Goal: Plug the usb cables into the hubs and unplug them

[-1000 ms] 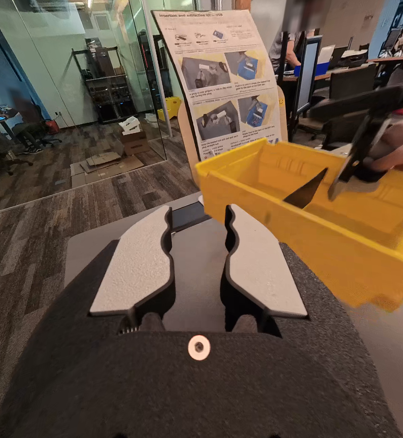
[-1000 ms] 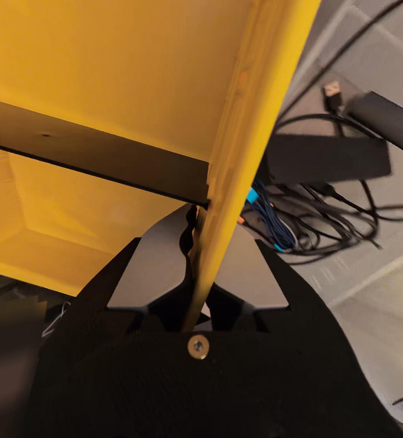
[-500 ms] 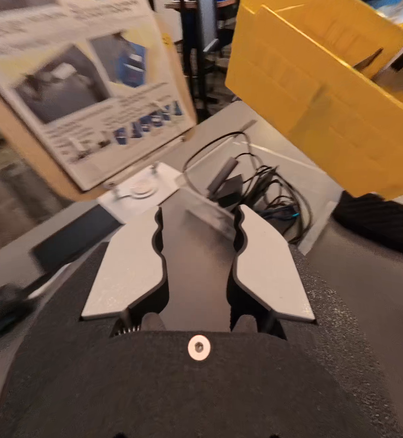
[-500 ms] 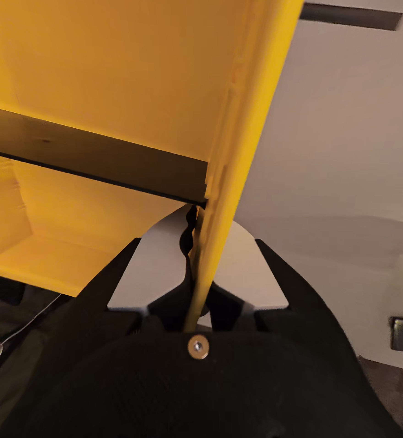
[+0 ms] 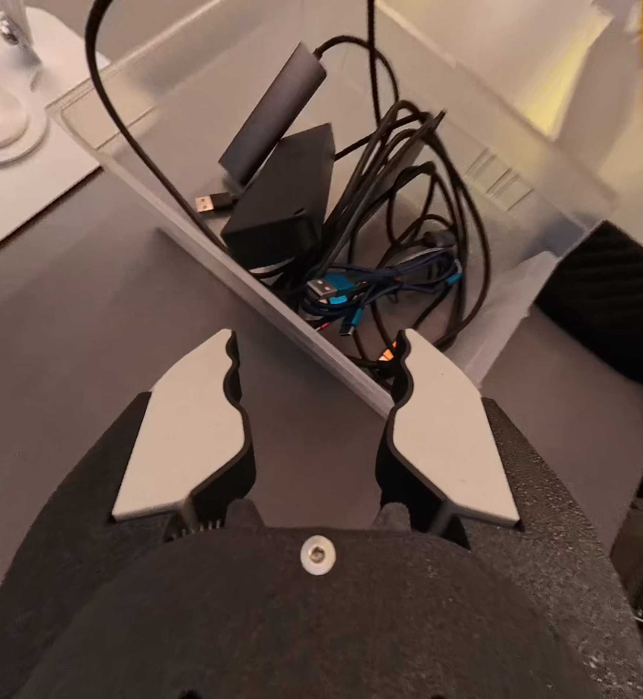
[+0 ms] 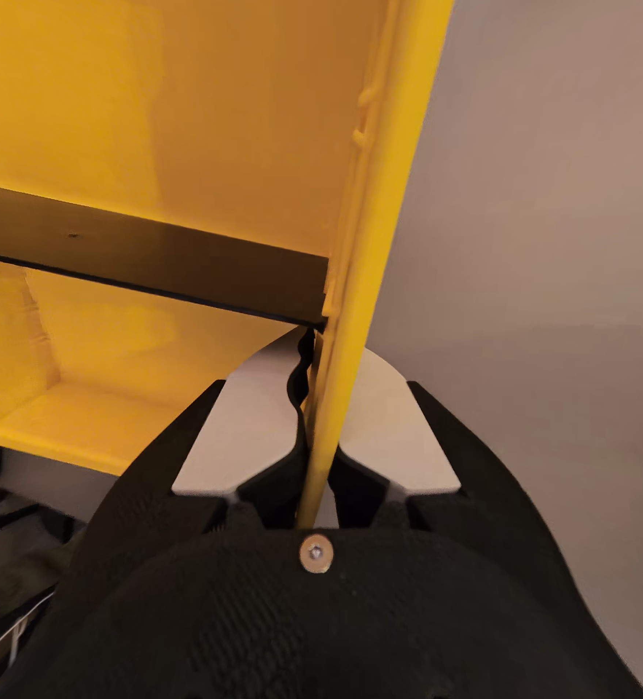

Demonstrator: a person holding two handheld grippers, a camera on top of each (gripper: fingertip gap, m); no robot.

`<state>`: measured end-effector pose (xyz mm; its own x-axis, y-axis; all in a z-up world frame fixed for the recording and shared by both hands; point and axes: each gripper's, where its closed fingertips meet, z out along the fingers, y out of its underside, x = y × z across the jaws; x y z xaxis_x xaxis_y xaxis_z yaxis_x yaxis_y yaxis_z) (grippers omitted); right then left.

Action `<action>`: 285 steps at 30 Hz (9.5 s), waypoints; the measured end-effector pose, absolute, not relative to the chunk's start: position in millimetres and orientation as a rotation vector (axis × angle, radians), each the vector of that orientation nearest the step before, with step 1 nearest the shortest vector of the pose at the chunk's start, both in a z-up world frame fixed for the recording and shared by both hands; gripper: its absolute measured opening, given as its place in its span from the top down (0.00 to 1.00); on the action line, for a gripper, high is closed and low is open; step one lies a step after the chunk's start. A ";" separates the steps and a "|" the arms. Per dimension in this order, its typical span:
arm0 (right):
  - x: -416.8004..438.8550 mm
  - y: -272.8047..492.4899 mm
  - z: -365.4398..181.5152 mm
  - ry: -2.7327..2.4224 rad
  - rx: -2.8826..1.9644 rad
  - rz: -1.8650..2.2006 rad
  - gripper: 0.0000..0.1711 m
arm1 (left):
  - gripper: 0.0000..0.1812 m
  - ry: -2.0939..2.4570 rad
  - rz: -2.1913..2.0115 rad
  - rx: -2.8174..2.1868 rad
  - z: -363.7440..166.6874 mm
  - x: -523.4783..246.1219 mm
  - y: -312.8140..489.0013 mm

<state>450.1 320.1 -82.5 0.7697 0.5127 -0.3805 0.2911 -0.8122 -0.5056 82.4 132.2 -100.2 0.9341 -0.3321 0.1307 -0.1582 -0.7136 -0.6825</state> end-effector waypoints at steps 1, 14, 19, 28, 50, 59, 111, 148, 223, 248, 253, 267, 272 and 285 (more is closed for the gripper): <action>448.3 320.4 -90.8 -0.623 -2.565 0.761 0.97 | 0.57 0.330 -0.282 -2.398 -103.7 79.4 135.8; 443.0 320.0 -162.8 -0.796 -2.775 0.802 0.97 | 0.74 -0.075 -0.446 -2.885 -147.7 99.9 124.4; 444.8 320.8 -169.9 -0.783 -2.794 0.827 0.97 | 0.77 0.015 -0.265 -2.942 -158.3 100.4 129.5; 457.9 323.5 -192.4 -0.781 -2.895 0.707 0.97 | 0.96 -0.072 -0.184 -3.110 -168.1 63.1 121.0; 359.6 308.9 -189.4 -1.012 -3.009 0.554 0.86 | 0.96 -0.760 -0.215 -2.819 -164.7 -135.9 6.8; 359.1 301.9 -189.3 -1.026 -3.020 0.586 0.86 | 0.96 -1.008 -0.271 -2.697 -163.7 -174.0 -31.8; 344.8 307.6 -189.1 -0.888 -3.107 0.589 0.82 | 0.93 -1.097 -0.376 -2.588 -162.6 -206.5 -42.3; 262.7 278.6 97.2 -0.945 -1.635 0.943 0.83 | 0.83 1.166 0.929 -2.554 -94.7 -235.4 -3.3; 135.6 182.9 83.8 -1.390 -1.195 1.288 0.85 | 0.87 1.504 1.530 -2.203 169.3 -80.3 24.0; 80.2 95.2 78.0 -1.249 -0.738 0.862 0.85 | 0.84 1.592 1.250 -2.034 153.3 108.5 50.0; 88.8 108.7 84.6 -1.222 -0.777 0.932 0.85 | 0.67 1.017 0.774 -2.214 136.7 50.3 47.3; 123.5 141.9 111.2 -1.167 -0.816 0.947 0.85 | 0.84 0.475 0.257 -2.403 -69.1 -92.7 91.8; 130.9 156.8 113.0 -1.150 -0.837 0.907 0.85 | 1.00 0.583 0.517 -2.410 -36.9 -114.2 100.9; 177.3 169.5 155.1 -0.917 -0.775 1.081 0.85 | 1.00 0.857 1.231 -2.050 270.4 -32.3 114.9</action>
<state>177.3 169.5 155.1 0.1961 0.9528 0.2318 -0.3840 0.2922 -0.8759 -32.3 114.9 270.4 0.3639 -0.2229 -0.9044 -0.7709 -0.6170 -0.1582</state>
